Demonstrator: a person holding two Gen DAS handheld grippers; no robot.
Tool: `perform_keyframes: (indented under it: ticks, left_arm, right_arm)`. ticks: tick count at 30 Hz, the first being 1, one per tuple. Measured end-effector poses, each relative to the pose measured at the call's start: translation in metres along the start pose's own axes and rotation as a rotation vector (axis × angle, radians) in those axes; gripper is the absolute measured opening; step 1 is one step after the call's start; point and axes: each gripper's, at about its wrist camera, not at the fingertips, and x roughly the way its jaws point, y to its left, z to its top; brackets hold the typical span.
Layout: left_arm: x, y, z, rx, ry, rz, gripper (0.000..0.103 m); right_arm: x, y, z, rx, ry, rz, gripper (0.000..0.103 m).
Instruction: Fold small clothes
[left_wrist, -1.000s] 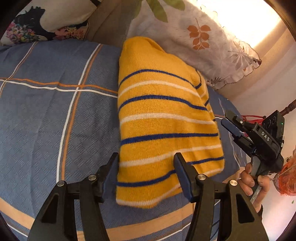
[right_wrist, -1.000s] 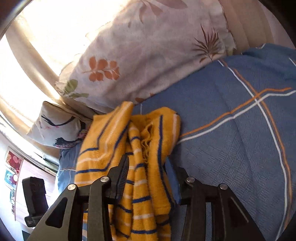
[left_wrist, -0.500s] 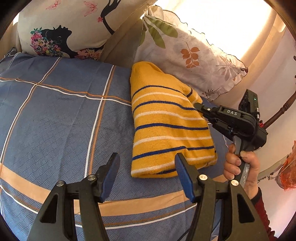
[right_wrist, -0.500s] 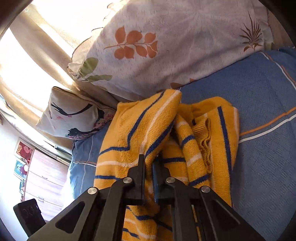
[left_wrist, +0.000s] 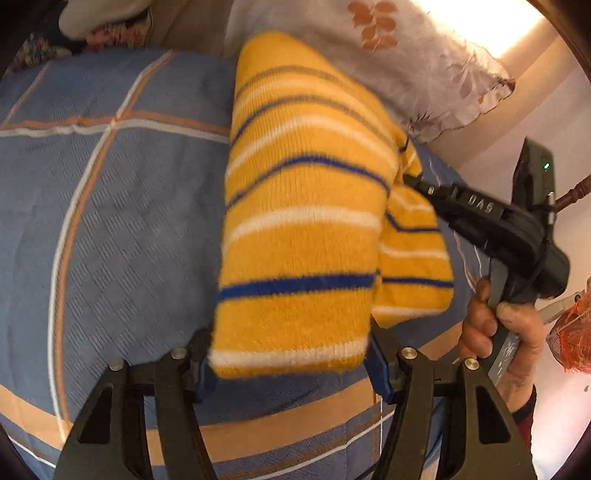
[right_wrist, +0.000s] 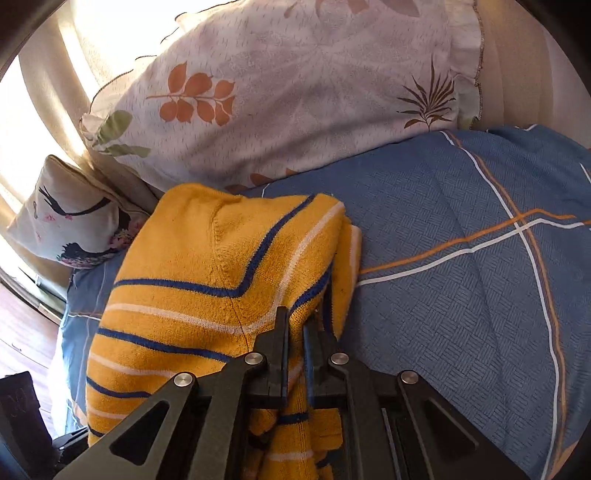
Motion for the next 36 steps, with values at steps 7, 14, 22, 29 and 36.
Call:
perform_keyframes:
  ticks: [7, 14, 22, 29, 36]
  left_arm:
    - [-0.025, -0.011, -0.02, 0.064, -0.001, -0.013, 0.062]
    - [-0.079, 0.012, -0.037, -0.001, -0.153, 0.025, 0.063]
    - [-0.119, 0.041, -0.055, -0.039, -0.251, 0.146, 0.065]
    - [-0.123, 0.052, -0.068, -0.049, -0.259, 0.157, 0.066]
    - [-0.123, 0.058, -0.07, -0.051, -0.277, 0.19, 0.068]
  right_arm:
    - [-0.036, 0.014, -0.011, -0.065, -0.059, 0.05, 0.034]
    - [-0.052, 0.041, -0.065, -0.139, -0.027, 0.142, 0.048]
    - [-0.055, 0.014, -0.082, -0.041, 0.008, 0.109, 0.005]
    - [-0.052, 0.015, -0.088, -0.073, 0.039, -0.032, 0.016]
    - [-0.108, 0.043, -0.07, -0.078, -0.213, -0.021, 0.057]
